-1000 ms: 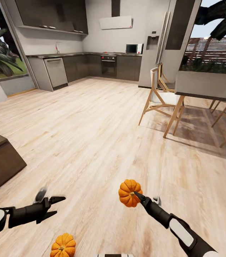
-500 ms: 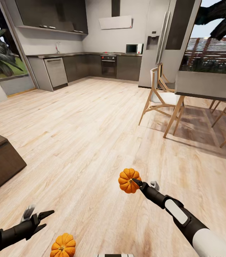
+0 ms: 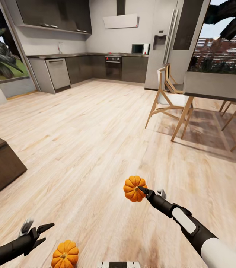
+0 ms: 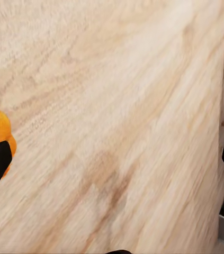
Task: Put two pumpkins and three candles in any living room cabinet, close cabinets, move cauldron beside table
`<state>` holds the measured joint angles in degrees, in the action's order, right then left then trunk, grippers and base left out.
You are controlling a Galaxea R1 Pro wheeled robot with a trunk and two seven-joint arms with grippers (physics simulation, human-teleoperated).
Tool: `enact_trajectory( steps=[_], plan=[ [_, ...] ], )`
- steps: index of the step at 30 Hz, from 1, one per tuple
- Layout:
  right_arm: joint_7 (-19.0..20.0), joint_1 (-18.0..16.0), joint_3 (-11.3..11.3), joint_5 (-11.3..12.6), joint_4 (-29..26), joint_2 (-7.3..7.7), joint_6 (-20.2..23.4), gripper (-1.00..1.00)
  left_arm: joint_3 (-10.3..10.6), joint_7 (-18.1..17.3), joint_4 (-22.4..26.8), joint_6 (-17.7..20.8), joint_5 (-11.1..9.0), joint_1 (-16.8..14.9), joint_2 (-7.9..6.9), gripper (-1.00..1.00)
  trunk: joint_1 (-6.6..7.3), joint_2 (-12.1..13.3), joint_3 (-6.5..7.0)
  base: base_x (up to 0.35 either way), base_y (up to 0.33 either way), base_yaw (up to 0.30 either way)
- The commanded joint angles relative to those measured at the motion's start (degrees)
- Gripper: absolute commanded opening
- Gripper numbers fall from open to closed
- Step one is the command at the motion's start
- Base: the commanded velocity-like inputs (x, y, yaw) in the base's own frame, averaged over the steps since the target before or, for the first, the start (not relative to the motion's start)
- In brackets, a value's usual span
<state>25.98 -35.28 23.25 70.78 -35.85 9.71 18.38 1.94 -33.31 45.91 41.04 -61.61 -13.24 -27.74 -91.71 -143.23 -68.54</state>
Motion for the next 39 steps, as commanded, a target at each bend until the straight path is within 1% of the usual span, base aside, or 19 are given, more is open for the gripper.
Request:
enact_trajectory(
  steps=[1,7,10,12,20,31,35,37,39],
  plan=[
    [0.06,-0.05,0.22,0.67,-0.02,0.08,0.21,-1.00,0.07,0.04,-0.18,0.27,-0.54,-0.03,-0.05,1.00,-0.01,-0.04,-0.27,0.000,0.000,0.000],
    [0.40,-0.05,0.29,0.60,-0.03,0.13,-0.20,-1.00,-0.23,-0.36,-2.15,0.34,-1.01,-0.03,-0.10,1.00,-0.17,-0.12,-1.60,0.000,0.000,0.000],
    [0.19,-0.05,0.20,0.61,-0.01,0.13,-0.53,-1.00,-0.26,-3.01,-2.73,0.28,-0.68,-0.03,-0.15,1.00,-0.24,-0.16,-2.27,0.000,0.000,0.000],
    [0.14,-0.05,0.11,0.65,0.10,0.13,-0.56,-1.00,-0.28,-3.71,-3.10,0.26,-0.58,-0.03,-0.25,1.00,-0.29,-0.18,-2.71,0.000,0.000,0.000],
    [0.15,-0.05,0.22,0.66,0.10,0.04,-0.57,-1.00,-0.27,-4.10,-3.63,0.18,-0.44,-0.03,-0.21,1.00,-0.50,-0.29,-4.48,0.000,0.000,0.005],
    [0.97,-0.05,0.31,0.64,0.03,0.04,-0.62,-1.00,-0.27,-4.07,-3.64,-0.10,-0.36,-0.03,-0.12,1.00,-0.78,-0.44,-6.92,0.000,0.000,0.250],
    [1.05,-0.05,0.31,0.61,-0.06,0.04,-0.62,-1.00,-0.24,-4.05,-3.64,-0.19,-0.35,-0.03,0.00,1.00,-0.89,-0.49,-7.80,0.000,0.000,0.083],
    [1.04,-0.05,0.31,0.61,-0.20,0.04,-0.62,-1.00,-0.14,-4.08,-3.64,-1.22,-0.32,-0.03,0.04,1.00,-0.94,-0.52,-8.25,0.000,0.000,0.023],
    [1.20,-0.05,0.36,0.59,-0.38,0.04,-0.47,-1.00,0.17,-4.11,-3.64,-3.41,-0.28,-0.03,0.05,1.00,-0.99,-0.55,-8.68,0.000,0.000,0.069]
  ],
)
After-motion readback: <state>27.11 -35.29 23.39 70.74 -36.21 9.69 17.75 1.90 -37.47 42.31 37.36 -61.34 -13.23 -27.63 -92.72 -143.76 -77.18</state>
